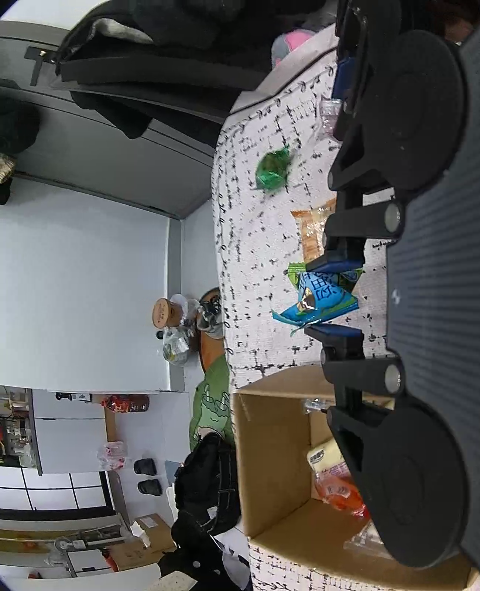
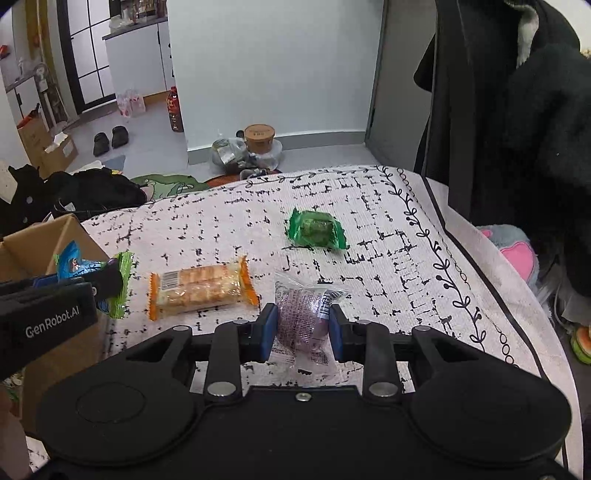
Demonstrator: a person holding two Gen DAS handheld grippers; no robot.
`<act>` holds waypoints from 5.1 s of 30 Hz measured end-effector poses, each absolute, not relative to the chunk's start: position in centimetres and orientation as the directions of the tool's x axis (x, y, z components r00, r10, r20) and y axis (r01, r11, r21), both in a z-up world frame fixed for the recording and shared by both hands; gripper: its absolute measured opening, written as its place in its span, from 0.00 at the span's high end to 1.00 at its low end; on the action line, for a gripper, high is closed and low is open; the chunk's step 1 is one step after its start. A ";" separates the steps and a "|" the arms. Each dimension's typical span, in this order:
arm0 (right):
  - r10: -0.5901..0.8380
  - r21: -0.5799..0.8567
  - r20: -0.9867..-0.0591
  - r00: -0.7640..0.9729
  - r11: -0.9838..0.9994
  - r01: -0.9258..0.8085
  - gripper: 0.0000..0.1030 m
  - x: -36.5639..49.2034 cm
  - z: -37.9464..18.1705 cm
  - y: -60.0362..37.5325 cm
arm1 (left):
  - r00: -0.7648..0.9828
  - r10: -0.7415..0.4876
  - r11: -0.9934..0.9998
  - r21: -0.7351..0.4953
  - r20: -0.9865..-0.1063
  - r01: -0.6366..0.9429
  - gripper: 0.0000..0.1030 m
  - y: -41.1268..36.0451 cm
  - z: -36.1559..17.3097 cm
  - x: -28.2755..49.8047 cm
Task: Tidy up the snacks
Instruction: 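Lift both snacks and carry them toward the box, then open the left tool over the box while the right tool releases the purple pack, then move both tools back over the cracker pack and green candy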
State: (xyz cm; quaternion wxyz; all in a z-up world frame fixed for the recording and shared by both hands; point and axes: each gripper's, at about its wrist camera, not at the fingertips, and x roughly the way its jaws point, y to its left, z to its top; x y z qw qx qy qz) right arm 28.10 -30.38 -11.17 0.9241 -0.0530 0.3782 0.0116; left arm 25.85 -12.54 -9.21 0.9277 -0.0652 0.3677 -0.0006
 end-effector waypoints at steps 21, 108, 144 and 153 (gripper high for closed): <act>-0.005 -0.093 -0.642 0.767 0.993 -0.072 0.72 25.1 -7.8 -25.7 | 0.783 -0.050 0.988 -0.144 -0.620 -0.051 0.74 -8.2 -6.0 22.2; 0.185 0.025 -0.624 0.759 0.976 -0.217 0.26 27.1 -8.4 -17.0 | 0.788 0.078 0.962 -0.162 -0.611 -0.221 0.25 2.5 -6.6 21.8; 0.036 0.044 -0.663 0.748 0.999 -0.010 0.00 26.0 -8.8 -32.4 | 0.769 -0.166 0.982 -0.173 -0.617 0.074 0.11 -10.5 -7.1 23.5; 0.041 0.066 -0.658 0.752 0.998 0.004 0.00 27.5 -8.8 -35.0 | 0.732 -0.161 0.984 -0.166 -0.662 0.067 0.11 -12.7 -8.1 25.7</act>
